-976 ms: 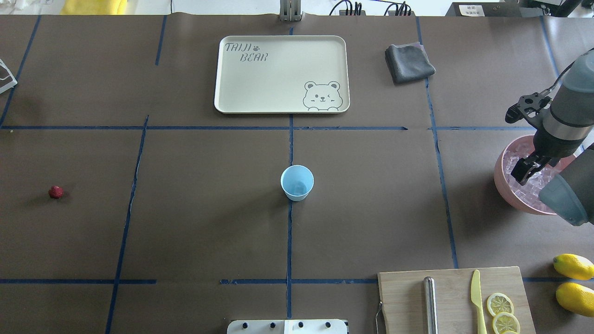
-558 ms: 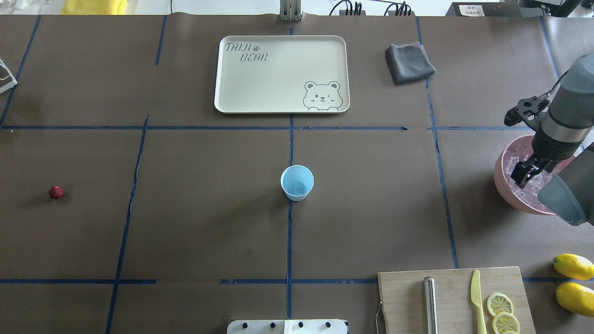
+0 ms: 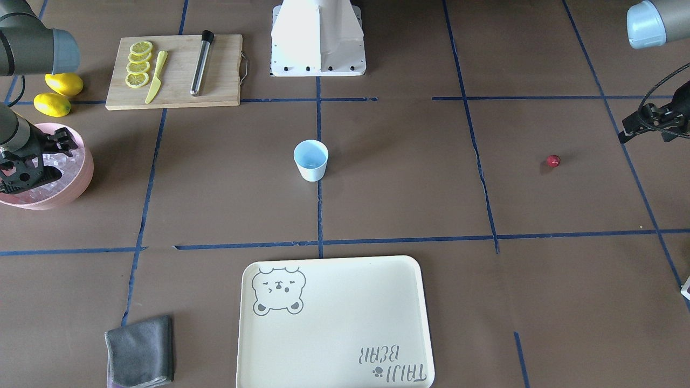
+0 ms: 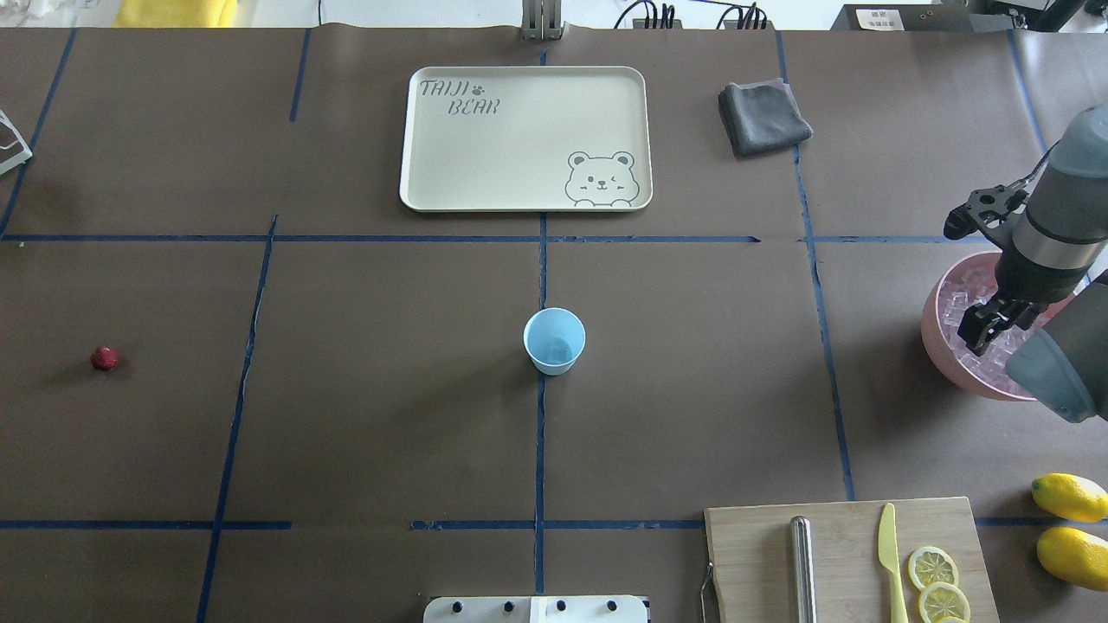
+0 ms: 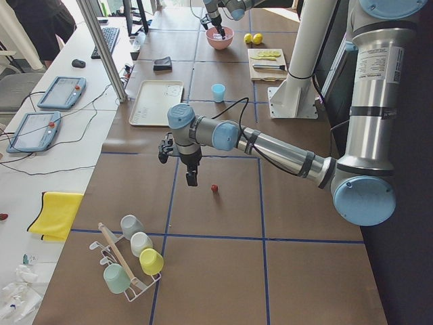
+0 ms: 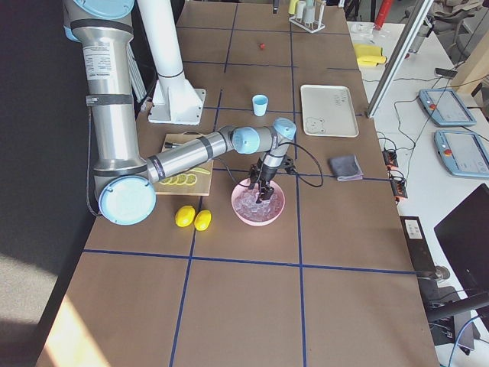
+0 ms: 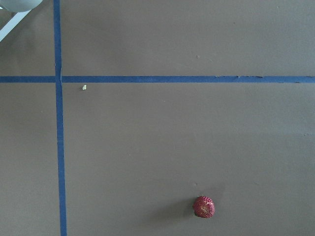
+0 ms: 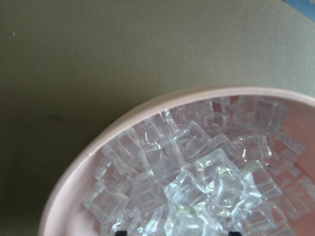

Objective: Put ice and strawberries in cup
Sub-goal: 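Lower the right gripper into the bowl and grasp another ice cube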

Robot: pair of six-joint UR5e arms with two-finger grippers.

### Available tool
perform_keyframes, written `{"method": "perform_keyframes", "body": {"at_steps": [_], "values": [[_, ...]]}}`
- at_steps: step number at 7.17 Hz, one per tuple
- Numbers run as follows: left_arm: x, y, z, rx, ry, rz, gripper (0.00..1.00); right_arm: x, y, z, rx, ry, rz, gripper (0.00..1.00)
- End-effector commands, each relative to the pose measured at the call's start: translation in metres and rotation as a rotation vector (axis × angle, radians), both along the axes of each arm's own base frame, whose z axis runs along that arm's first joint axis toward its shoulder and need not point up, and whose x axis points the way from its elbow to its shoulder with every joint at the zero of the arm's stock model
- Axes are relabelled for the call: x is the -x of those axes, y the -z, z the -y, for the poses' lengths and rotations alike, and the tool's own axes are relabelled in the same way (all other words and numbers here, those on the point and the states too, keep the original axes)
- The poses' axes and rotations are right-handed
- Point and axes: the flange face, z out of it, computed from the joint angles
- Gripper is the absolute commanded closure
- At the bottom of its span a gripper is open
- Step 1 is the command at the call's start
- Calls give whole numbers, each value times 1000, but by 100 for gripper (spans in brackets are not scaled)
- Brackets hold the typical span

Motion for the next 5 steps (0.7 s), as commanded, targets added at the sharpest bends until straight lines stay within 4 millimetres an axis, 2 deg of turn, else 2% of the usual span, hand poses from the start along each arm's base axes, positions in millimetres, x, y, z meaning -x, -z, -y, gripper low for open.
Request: {"method": "perform_keyframes", "body": {"at_steps": [1,3,5], "values": [[0,1,0,-2,-1,0,0,-1,-1,0,1,-2,-4,38],[0,1,0,-1,0,0,0,0,5,4,-6,-9,3,40],[0,1,0,-1,0,0,0,-8,9,10,-13,-27,7,41]]}}
